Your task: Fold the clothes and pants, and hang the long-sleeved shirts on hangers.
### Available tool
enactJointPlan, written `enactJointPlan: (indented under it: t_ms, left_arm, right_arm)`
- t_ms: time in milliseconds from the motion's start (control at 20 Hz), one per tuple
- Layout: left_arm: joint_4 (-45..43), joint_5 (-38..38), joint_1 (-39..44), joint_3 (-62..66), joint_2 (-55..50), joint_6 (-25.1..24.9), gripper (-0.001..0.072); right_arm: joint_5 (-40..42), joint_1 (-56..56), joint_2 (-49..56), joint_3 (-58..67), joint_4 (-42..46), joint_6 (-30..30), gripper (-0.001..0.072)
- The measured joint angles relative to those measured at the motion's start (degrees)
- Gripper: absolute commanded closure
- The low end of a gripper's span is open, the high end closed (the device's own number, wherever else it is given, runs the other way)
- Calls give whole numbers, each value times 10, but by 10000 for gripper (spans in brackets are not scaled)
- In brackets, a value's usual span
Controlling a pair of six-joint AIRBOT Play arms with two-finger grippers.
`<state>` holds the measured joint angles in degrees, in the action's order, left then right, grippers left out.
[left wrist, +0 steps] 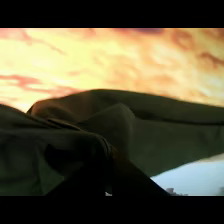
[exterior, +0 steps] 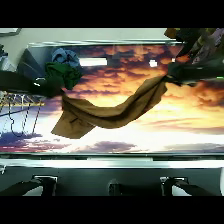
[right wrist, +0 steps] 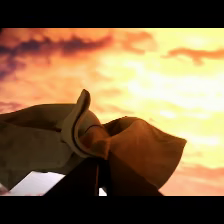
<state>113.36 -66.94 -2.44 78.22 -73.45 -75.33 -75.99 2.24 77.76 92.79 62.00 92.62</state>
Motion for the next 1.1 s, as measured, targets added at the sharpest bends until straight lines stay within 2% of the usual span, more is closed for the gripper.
enactJointPlan:
  t_ms: [200,300,350,400,450,500,650,800,950,1100]
  left_arm:
    - [11,74,16,-36,-111,-9,692]
    - [17,92,17,-39,-150,-12,686]
    - [18,99,16,-40,-163,-18,578]
    - [19,103,15,-40,-173,-24,355]
    - [21,104,11,-37,-180,-32,165]
    - [21,101,5,-31,-183,-40,108]
    - [22,55,-36,-8,-165,-78,105]
    - [22,4,-111,-23,-108,-134,105]
    - [31,-12,-199,-122,-29,-179,106]
    - [86,5,-283,-249,37,-227,106]
  right_arm:
    - [114,-16,122,-6,11,39,681]
    - [146,-19,154,-7,12,52,681]
    - [156,-20,164,-7,12,56,681]
    - [163,-21,170,-7,12,60,681]
    - [165,-21,175,-7,13,62,681]
    - [165,-21,177,-7,14,64,681]
    - [148,-22,177,-8,15,61,681]
    - [120,-22,165,-8,17,42,681]
    - [84,-22,151,-8,20,23,681]
    - [48,-22,142,-8,22,14,681]
